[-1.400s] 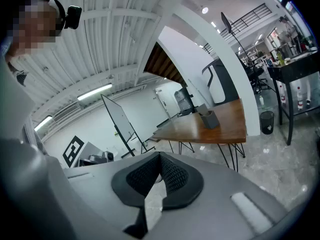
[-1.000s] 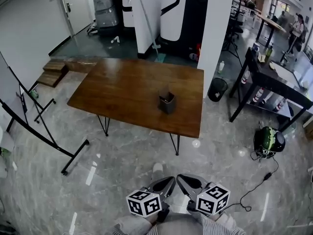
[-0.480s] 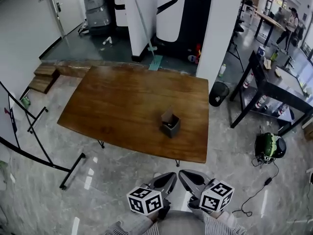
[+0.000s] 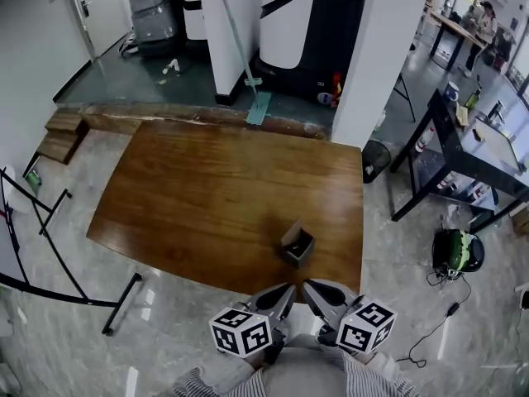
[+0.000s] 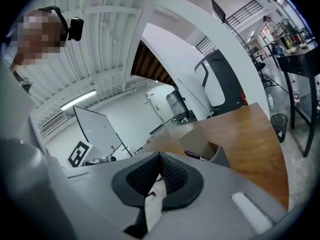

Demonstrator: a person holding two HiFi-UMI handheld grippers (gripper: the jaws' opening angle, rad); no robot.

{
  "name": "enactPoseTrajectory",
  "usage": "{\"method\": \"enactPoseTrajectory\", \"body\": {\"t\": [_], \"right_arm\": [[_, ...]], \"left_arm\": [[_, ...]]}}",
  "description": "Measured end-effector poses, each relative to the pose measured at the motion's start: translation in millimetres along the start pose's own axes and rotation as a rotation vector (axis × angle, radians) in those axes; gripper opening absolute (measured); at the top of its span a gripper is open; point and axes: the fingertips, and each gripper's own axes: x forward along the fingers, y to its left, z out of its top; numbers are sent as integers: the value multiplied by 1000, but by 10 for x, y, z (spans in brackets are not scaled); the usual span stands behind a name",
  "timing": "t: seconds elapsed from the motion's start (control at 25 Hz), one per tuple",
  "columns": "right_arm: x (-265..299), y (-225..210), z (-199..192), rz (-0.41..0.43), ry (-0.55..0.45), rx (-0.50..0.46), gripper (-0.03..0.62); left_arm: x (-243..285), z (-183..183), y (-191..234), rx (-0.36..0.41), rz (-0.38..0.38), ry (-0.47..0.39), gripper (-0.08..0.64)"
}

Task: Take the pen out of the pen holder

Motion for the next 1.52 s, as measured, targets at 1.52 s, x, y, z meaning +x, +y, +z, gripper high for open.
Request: {"method": "enactPoseTrajectory", "body": {"t": [1.52], "right_arm": [[645, -622, -64, 31, 211, -123, 48]], "left_arm": [[435, 32, 647, -200, 144, -15, 8]]}}
